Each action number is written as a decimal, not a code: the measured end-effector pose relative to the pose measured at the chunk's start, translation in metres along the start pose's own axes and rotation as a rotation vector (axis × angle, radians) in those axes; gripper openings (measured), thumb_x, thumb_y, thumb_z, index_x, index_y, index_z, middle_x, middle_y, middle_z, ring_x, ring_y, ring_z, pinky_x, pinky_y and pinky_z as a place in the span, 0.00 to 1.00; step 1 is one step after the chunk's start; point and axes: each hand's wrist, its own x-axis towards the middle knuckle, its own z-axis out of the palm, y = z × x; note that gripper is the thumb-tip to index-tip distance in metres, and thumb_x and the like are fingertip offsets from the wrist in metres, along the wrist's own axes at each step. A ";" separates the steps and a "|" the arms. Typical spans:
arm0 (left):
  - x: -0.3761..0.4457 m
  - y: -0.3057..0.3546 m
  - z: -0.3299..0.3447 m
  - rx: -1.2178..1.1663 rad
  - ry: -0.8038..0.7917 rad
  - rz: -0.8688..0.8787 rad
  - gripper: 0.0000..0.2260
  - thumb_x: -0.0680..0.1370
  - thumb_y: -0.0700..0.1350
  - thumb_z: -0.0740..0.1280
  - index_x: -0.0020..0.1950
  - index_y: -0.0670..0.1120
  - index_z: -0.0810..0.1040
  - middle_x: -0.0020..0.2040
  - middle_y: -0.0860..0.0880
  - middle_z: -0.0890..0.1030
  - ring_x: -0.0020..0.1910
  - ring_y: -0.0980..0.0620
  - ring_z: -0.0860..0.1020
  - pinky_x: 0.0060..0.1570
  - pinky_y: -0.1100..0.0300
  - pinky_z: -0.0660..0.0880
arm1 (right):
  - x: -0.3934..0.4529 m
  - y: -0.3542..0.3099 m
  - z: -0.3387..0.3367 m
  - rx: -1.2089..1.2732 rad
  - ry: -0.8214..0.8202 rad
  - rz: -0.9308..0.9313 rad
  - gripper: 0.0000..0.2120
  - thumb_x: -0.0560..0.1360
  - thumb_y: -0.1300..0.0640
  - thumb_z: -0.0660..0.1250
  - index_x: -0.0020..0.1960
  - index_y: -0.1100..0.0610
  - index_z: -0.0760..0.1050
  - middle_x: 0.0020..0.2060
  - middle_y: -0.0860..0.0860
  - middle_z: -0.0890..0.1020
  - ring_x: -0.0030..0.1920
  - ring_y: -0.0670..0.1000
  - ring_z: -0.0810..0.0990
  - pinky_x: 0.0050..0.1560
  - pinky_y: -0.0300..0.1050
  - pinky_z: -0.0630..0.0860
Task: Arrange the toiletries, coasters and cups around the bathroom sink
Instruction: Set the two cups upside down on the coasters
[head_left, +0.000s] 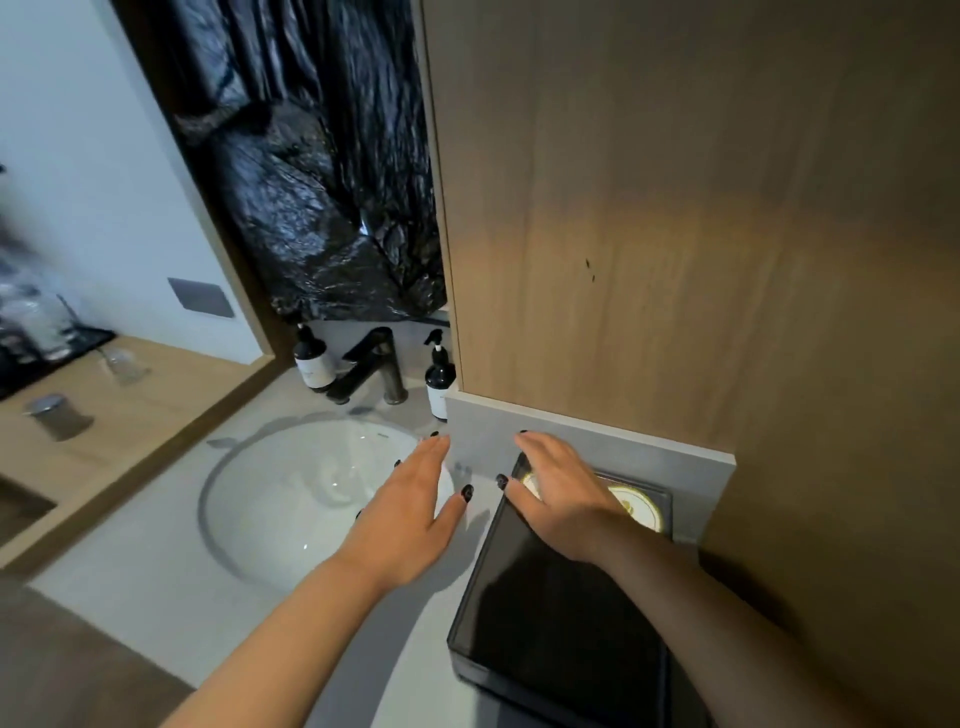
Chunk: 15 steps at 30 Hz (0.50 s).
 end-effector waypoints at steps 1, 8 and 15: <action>-0.002 -0.005 -0.005 0.011 0.001 -0.021 0.29 0.82 0.55 0.55 0.79 0.49 0.48 0.79 0.52 0.51 0.78 0.55 0.50 0.71 0.66 0.45 | 0.004 -0.006 0.000 -0.022 -0.033 -0.012 0.28 0.81 0.45 0.54 0.77 0.51 0.52 0.77 0.47 0.55 0.76 0.48 0.53 0.75 0.47 0.53; -0.026 -0.047 -0.032 -0.013 0.030 -0.137 0.29 0.81 0.56 0.55 0.79 0.49 0.49 0.80 0.52 0.51 0.78 0.55 0.50 0.74 0.60 0.50 | 0.021 -0.048 0.015 -0.092 -0.139 -0.115 0.30 0.80 0.43 0.54 0.77 0.54 0.53 0.76 0.49 0.57 0.76 0.50 0.54 0.74 0.48 0.55; -0.062 -0.116 -0.060 -0.043 0.030 -0.192 0.29 0.81 0.57 0.55 0.79 0.50 0.50 0.79 0.52 0.52 0.78 0.56 0.50 0.74 0.61 0.49 | 0.041 -0.113 0.067 -0.096 -0.202 -0.150 0.31 0.80 0.42 0.54 0.77 0.55 0.53 0.76 0.49 0.57 0.76 0.50 0.54 0.75 0.49 0.56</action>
